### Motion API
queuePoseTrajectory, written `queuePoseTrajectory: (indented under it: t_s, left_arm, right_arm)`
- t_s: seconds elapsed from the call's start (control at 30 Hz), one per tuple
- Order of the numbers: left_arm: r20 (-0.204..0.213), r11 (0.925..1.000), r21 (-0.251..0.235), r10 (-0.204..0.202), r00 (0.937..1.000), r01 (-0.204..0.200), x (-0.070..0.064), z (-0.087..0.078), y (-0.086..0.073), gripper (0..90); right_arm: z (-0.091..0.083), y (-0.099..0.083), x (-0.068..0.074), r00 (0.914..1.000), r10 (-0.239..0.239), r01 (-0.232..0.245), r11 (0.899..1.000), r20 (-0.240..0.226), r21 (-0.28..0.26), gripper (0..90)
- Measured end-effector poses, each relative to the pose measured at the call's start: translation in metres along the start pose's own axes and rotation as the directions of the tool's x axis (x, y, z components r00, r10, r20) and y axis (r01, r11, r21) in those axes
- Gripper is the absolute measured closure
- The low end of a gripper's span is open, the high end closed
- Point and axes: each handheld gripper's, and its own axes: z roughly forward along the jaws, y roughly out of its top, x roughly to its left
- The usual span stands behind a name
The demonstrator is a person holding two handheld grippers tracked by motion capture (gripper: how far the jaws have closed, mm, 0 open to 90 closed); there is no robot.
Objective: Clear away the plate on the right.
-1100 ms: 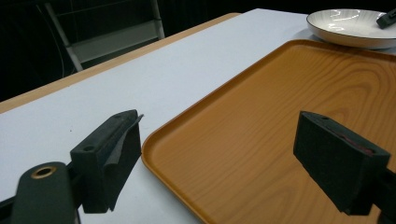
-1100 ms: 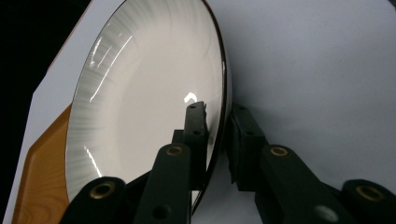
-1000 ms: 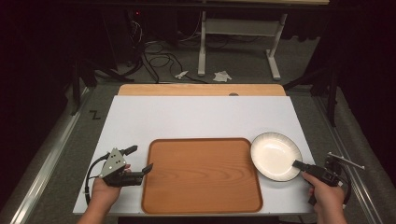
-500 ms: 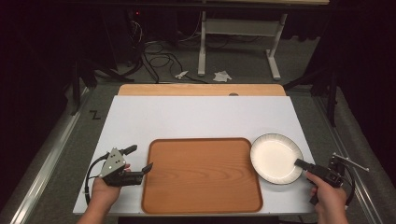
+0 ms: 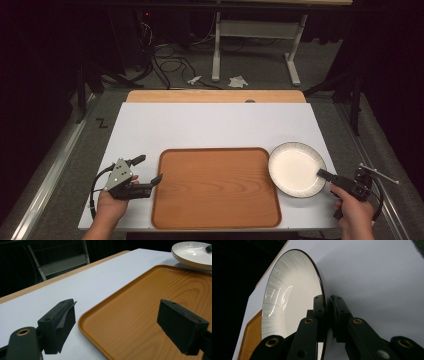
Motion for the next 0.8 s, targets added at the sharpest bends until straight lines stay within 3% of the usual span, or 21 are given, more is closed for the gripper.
queuePoseTrajectory:
  t_s: [0.2, 0.4, 0.6, 0.8]
  left_arm:
    - [-0.006, 1.0000, -0.008, -0.003, 1.0000, 0.002, 0.001, -0.001, 0.000, 15.7]
    - [-0.011, 0.9999, -0.014, -0.005, 0.9999, 0.005, 0.001, -0.002, 0.000, 15.6]
    - [-0.018, 0.9997, -0.024, -0.012, 0.9998, 0.011, 0.003, -0.005, -0.001, 15.6]
    - [-0.019, 0.9995, -0.029, -0.012, 0.9997, 0.012, 0.003, -0.005, 0.000, 15.7]
  right_arm:
    - [-0.003, 0.001, 0.007, 0.9998, -0.010, 0.010, 1.000, -0.017, -0.005, 84.6]
    - [-0.003, 0.005, 0.027, 0.9979, -0.054, 0.054, 0.999, -0.035, -0.005, 84.9]
    - [0.007, 0.010, 0.048, 0.9946, -0.091, 0.091, 0.996, -0.051, 0.004, 84.8]
    - [0.016, 0.013, 0.058, 0.9927, -0.104, 0.106, 0.994, -0.061, 0.017, 84.8]
